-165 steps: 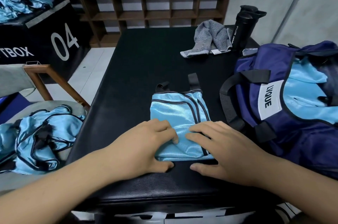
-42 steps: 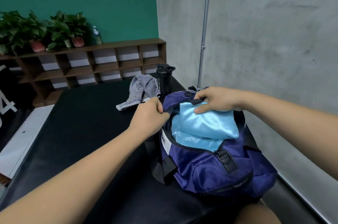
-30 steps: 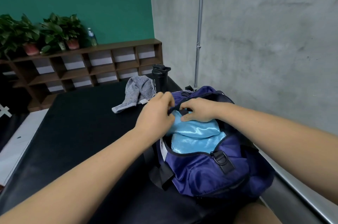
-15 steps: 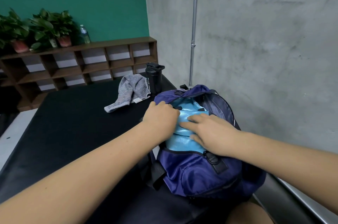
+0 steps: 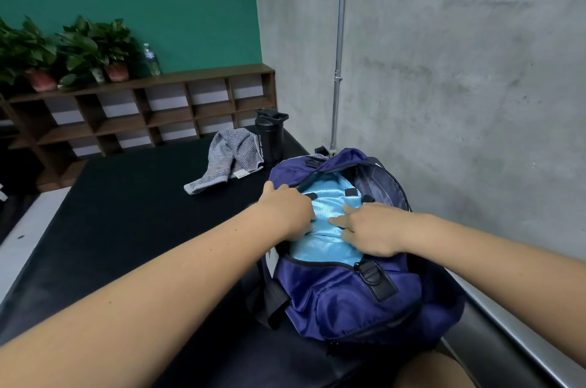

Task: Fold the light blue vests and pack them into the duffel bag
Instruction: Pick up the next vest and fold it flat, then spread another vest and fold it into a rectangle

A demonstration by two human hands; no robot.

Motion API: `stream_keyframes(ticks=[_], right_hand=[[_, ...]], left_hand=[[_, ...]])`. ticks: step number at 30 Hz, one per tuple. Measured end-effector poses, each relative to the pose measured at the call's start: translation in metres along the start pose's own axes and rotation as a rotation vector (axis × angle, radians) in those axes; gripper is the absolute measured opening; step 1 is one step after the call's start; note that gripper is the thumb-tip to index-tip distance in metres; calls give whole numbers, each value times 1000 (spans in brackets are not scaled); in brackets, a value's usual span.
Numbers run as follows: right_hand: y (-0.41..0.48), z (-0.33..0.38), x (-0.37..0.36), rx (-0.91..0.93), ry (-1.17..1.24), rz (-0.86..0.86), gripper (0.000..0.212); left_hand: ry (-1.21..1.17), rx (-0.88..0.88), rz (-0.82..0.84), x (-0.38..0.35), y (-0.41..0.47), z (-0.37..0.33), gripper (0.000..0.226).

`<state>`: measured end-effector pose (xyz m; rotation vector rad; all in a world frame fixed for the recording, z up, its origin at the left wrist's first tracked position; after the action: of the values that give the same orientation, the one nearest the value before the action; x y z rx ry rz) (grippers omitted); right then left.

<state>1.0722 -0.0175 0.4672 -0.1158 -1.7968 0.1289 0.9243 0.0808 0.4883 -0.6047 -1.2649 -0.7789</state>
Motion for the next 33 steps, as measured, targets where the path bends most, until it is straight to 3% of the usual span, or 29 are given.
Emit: stream_keyframes(ticks=[4,7,10,15,20,33], right_hand=[[-3,1,10,-26,46,-31,63],[-4,5,18,-132,172,-247,49],[-6,25,37,-116,283,-472,48],[-1,79,67,-15,438,-663,51],[16,151,79,101,502,-676,50],[66,329,53,273,513,-510,52]], left_hand=[[-128,-20,-59,10,-7,9,36],[-262,-22,-238,16,-24,27,34],[-449,29,-418,20,-55,55,28],[-557,215,-519,15,-120,115,27],[-571,402,-499,-8,-193,173,24],[-446,765,-359,-77,-379,286,6]])
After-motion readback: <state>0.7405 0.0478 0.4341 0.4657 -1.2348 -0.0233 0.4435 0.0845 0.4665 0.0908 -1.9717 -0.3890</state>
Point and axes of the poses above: each hand's wrist, its own y-axis towards the middle knuckle, its own x-axis out of the back of the hand, z = x × y, the point moved 2 cm from there along y, towards the middle knuckle, and after that the axes turned 13 degrees about -z, right-handed, at the moved point
